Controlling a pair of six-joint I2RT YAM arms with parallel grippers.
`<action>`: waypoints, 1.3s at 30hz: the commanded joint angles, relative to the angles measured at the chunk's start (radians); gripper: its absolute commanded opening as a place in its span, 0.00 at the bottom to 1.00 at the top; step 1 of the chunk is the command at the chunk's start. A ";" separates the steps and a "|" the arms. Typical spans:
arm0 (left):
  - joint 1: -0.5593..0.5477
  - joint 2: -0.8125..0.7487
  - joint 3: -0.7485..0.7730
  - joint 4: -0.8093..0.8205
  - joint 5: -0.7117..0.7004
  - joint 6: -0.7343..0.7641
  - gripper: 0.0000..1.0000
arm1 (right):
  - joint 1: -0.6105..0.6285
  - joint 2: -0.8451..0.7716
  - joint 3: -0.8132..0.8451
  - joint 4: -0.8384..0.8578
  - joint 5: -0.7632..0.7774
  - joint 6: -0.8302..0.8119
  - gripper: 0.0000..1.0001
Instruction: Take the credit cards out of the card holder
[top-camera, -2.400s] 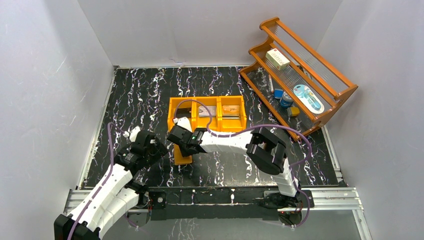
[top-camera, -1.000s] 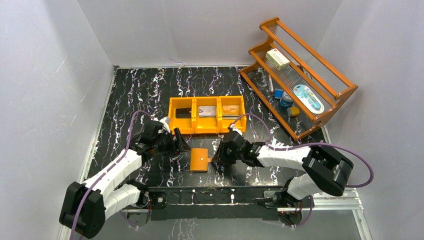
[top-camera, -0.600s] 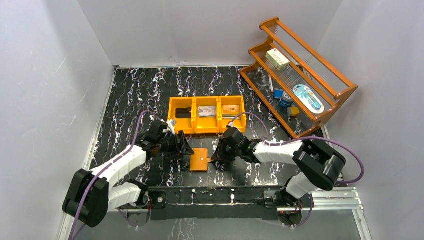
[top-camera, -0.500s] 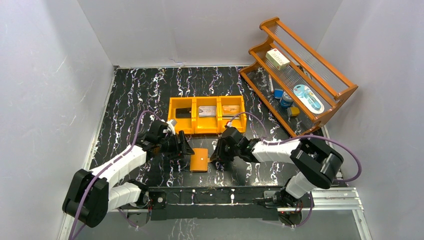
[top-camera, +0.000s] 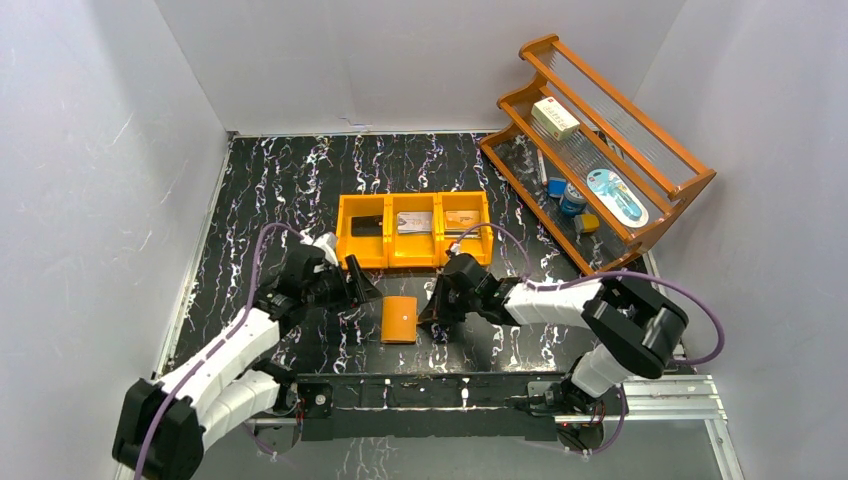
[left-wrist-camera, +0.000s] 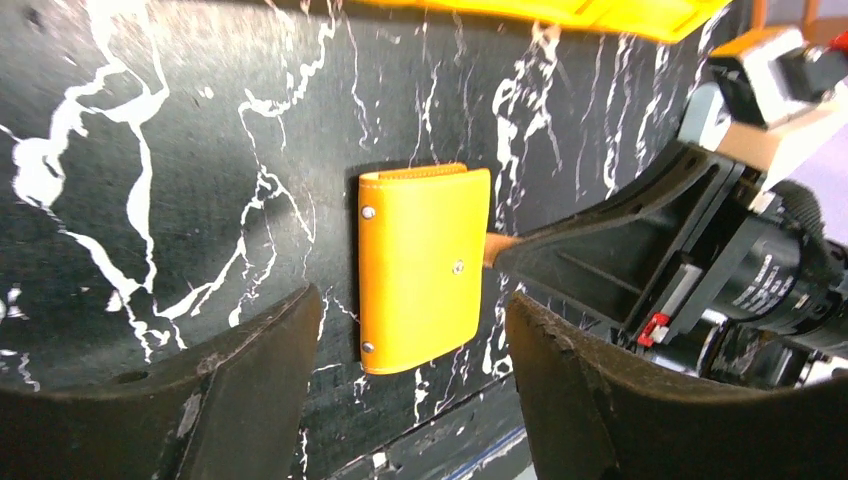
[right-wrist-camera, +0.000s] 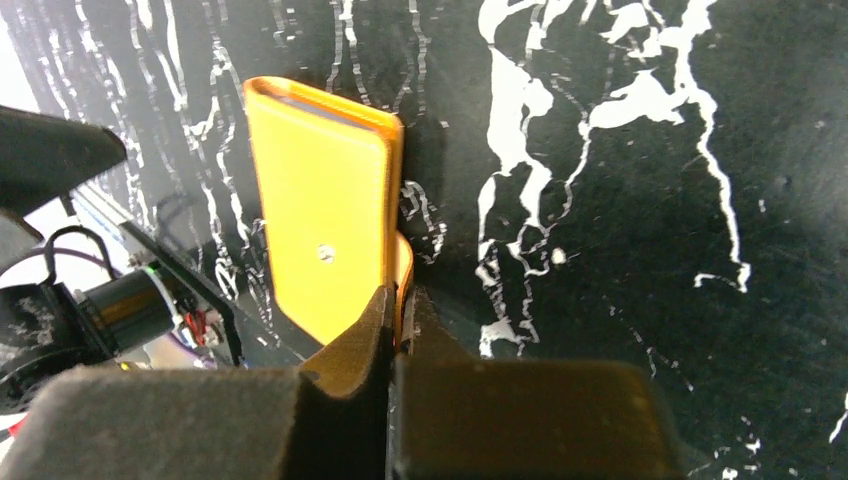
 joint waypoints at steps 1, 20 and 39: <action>-0.004 -0.127 0.001 -0.045 -0.153 -0.052 0.68 | -0.002 -0.102 -0.010 0.030 -0.020 -0.042 0.00; 0.002 -0.302 0.035 -0.147 -0.225 -0.056 0.98 | -0.004 -0.194 0.128 -0.046 -0.137 -0.127 0.00; 0.002 -0.262 0.042 -0.157 -0.129 -0.025 0.88 | -0.100 -0.304 -0.037 -0.084 -0.032 -0.028 0.00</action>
